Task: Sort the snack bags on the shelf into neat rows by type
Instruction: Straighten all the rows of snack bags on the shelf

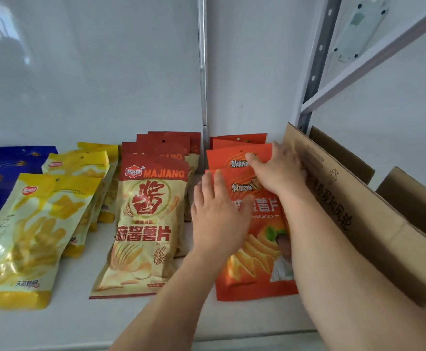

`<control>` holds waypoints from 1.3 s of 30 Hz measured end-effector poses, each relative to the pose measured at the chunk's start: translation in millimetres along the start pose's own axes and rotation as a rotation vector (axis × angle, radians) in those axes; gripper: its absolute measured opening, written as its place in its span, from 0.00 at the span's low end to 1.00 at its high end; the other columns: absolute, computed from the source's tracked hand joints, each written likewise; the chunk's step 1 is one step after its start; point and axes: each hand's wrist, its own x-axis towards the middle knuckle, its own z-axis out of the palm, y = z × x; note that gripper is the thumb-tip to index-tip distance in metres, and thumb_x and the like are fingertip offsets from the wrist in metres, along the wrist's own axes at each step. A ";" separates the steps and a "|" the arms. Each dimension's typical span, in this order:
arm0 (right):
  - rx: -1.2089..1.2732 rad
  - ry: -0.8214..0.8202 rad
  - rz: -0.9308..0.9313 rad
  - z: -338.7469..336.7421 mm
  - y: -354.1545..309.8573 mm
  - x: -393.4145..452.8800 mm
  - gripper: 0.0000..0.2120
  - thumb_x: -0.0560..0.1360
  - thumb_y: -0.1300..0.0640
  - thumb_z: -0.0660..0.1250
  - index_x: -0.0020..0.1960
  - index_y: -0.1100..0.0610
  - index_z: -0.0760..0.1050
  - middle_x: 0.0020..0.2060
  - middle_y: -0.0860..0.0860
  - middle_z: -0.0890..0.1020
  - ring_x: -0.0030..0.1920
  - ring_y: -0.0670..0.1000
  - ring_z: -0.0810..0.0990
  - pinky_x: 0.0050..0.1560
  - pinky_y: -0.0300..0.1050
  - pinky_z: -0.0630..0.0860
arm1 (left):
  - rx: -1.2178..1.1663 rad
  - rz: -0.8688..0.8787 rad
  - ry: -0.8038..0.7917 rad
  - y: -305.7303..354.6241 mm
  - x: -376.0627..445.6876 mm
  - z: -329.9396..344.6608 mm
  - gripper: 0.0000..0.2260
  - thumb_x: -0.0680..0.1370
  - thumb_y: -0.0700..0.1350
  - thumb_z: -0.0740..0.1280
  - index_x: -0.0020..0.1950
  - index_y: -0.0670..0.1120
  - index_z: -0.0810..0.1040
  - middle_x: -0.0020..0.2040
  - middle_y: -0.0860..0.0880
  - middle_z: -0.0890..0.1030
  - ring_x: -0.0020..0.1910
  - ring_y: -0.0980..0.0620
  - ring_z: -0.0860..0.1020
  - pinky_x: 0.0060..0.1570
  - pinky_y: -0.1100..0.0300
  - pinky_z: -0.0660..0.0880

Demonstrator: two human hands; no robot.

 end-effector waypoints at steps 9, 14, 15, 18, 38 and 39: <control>-0.200 -0.160 -0.149 27.4 0.2 46.5 0.37 0.76 0.26 0.49 0.80 0.43 0.57 0.81 0.51 0.53 0.79 0.60 0.54 0.75 0.67 0.54 | 0.419 0.209 -0.296 -9.7 -29.9 14.9 0.33 0.78 0.72 0.43 0.80 0.60 0.47 0.82 0.51 0.41 0.80 0.41 0.34 0.74 0.34 0.40; -0.108 -0.196 -0.189 35.7 9.0 55.4 0.38 0.75 0.25 0.48 0.78 0.44 0.61 0.80 0.51 0.57 0.78 0.58 0.59 0.75 0.65 0.59 | 0.337 0.172 -0.386 -16.1 -16.6 18.8 0.30 0.80 0.70 0.46 0.80 0.63 0.44 0.82 0.53 0.37 0.79 0.42 0.32 0.75 0.35 0.40; -0.097 -0.202 -0.192 37.1 9.7 56.4 0.37 0.75 0.25 0.48 0.78 0.44 0.62 0.80 0.51 0.58 0.78 0.58 0.60 0.75 0.63 0.59 | 0.304 0.163 -0.401 -17.6 -16.0 20.1 0.31 0.80 0.69 0.47 0.80 0.63 0.44 0.82 0.53 0.37 0.79 0.42 0.31 0.76 0.37 0.40; -0.087 -0.226 -0.188 41.0 11.7 59.1 0.39 0.73 0.22 0.47 0.75 0.42 0.67 0.78 0.50 0.62 0.76 0.57 0.63 0.74 0.62 0.61 | 0.254 0.145 -0.416 -20.6 -14.9 21.9 0.31 0.80 0.70 0.48 0.81 0.63 0.43 0.81 0.55 0.36 0.79 0.43 0.32 0.76 0.39 0.41; -0.185 -0.230 -0.142 44.3 11.5 60.2 0.40 0.70 0.20 0.47 0.73 0.41 0.70 0.71 0.52 0.74 0.68 0.60 0.74 0.69 0.61 0.67 | 0.298 0.159 -0.369 -20.0 -16.4 21.3 0.31 0.79 0.70 0.47 0.81 0.62 0.47 0.81 0.54 0.38 0.79 0.44 0.34 0.76 0.39 0.41; -0.217 -0.187 -0.144 41.1 9.6 58.1 0.40 0.71 0.21 0.45 0.73 0.42 0.70 0.71 0.52 0.74 0.69 0.60 0.72 0.70 0.62 0.66 | 0.306 0.167 -0.354 -20.0 -16.6 21.2 0.31 0.79 0.70 0.47 0.81 0.62 0.47 0.82 0.54 0.39 0.79 0.44 0.34 0.76 0.39 0.40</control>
